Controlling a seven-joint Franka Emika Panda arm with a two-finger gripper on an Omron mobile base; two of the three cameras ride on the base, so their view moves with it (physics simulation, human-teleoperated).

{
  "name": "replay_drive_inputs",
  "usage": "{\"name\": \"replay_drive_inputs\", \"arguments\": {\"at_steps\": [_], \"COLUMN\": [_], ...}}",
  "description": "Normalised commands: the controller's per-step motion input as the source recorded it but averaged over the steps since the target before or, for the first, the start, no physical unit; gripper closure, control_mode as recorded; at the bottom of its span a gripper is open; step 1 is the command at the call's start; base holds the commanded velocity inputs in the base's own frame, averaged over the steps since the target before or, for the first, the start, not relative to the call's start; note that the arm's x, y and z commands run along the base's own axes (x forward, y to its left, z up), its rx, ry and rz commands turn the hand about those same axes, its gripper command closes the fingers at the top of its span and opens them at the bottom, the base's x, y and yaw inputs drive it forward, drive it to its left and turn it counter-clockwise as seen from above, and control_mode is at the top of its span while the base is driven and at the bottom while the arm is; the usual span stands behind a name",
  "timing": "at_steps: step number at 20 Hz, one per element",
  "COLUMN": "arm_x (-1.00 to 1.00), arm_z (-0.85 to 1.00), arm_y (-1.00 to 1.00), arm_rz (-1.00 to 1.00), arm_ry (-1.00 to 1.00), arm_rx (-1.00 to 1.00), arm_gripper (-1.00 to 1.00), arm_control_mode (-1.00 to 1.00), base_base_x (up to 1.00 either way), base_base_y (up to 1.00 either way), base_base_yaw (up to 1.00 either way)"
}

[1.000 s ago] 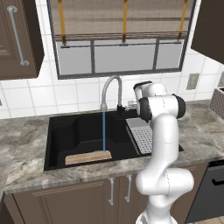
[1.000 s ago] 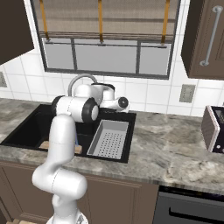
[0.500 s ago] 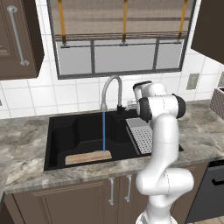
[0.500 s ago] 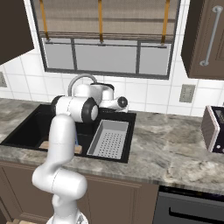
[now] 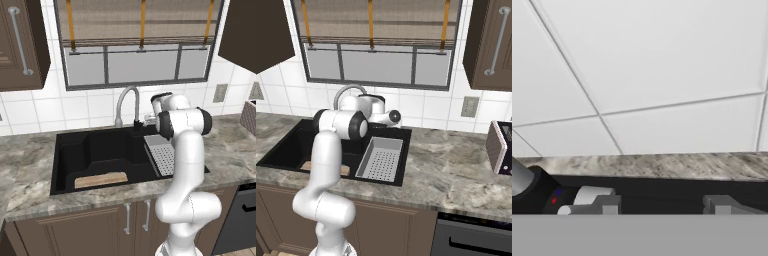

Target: Turn on the sink faucet with hot water and rinse the cutting board for ten seconds, then turn off the faucet. Push the cutting board to reach the water if necessary.

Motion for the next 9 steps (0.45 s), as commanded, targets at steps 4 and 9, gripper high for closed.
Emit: {"name": "replay_drive_inputs", "arguments": {"at_steps": [4,9], "arm_x": [0.0,0.0], "arm_z": [-0.07,-0.09], "arm_y": [0.55,0.53], "arm_rz": [0.0,0.0], "arm_ry": [0.0,0.0], "arm_rx": [-0.02,-0.02], "arm_gripper": [-1.0,-1.0], "arm_control_mode": [-1.0,-1.0], "base_base_x": [0.0,0.0], "base_base_y": [0.0,0.0], "base_base_yaw": [0.0,0.0]}}
